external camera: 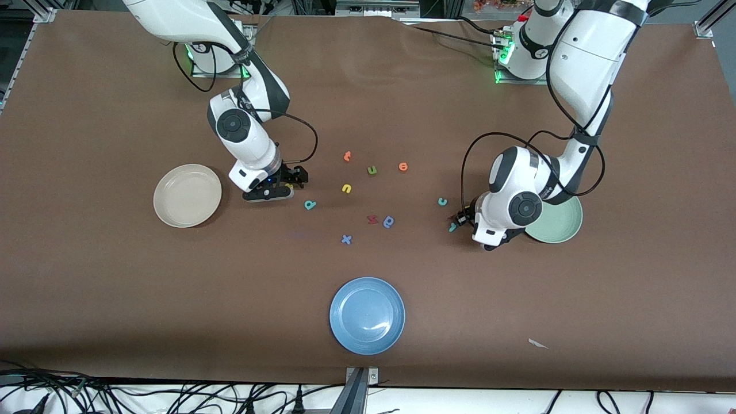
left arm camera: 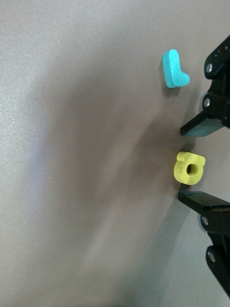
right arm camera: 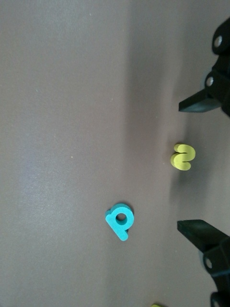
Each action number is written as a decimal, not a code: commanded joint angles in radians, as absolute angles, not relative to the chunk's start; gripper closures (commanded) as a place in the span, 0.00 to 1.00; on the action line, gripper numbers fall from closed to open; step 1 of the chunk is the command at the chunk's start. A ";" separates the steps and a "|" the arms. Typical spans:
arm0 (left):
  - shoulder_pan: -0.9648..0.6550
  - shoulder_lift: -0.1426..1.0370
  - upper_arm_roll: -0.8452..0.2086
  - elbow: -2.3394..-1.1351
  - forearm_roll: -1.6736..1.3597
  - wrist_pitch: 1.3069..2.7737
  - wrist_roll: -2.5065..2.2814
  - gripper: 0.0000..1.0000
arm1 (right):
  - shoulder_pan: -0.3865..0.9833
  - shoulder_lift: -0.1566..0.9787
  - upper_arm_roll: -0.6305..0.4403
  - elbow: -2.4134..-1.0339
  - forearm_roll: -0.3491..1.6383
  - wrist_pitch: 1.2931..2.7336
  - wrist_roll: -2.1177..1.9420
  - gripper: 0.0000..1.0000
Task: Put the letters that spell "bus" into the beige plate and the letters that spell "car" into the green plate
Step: 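Lower the right gripper onto the yellow z and grasp it, then place the yellow a in the green plate while the right gripper carries z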
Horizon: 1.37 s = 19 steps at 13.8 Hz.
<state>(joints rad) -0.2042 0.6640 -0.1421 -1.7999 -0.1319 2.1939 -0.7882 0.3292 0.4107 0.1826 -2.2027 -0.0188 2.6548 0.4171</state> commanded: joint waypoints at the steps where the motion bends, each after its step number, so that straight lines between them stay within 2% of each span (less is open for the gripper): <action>1: -0.193 0.647 -0.141 -1.836 -0.147 2.201 -0.749 0.58 | 0.328 0.416 0.184 -2.220 -0.060 2.677 0.439 0.01; 2: -0.193 0.647 -0.141 -1.836 -0.147 2.201 -0.743 0.60 | 0.328 0.420 0.184 -2.224 -0.067 2.690 0.439 0.01; 6: -0.193 0.647 -0.141 -1.830 -0.146 2.197 -0.730 0.82 | 0.328 0.437 0.184 -2.237 -0.067 2.729 0.439 0.01; 7: -0.193 0.647 -0.141 -1.827 -0.146 2.195 -0.729 0.83 | 0.328 0.439 0.184 -2.237 -0.067 2.730 0.439 0.02; 11: -0.189 0.602 -0.133 -1.815 -0.146 2.154 -0.675 0.85 | 0.328 0.443 0.184 -2.237 -0.069 2.730 0.439 0.15; 13: -0.143 0.551 -0.133 -1.783 -0.146 2.029 -0.602 0.85 | 0.330 0.445 0.186 -2.237 -0.072 2.737 0.439 0.24; 16: -0.086 0.485 -0.132 -1.766 -0.144 1.864 -0.482 0.85 | 0.330 0.451 0.186 -2.238 -0.086 2.738 0.439 0.24; 17: -0.066 0.474 -0.132 -1.766 -0.127 1.838 -0.447 0.85 | 0.330 0.453 0.186 -2.238 -0.086 2.740 0.439 0.25; 19: -0.025 0.469 -0.133 -1.769 -0.063 1.818 -0.411 0.85 | 0.330 0.453 0.187 -2.238 -0.086 2.740 0.439 0.33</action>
<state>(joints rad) -0.0541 0.4835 -0.1306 -1.7496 -0.1088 1.8384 -0.4636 0.3296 0.4530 0.1826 -2.2253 -0.0643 2.7148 0.4188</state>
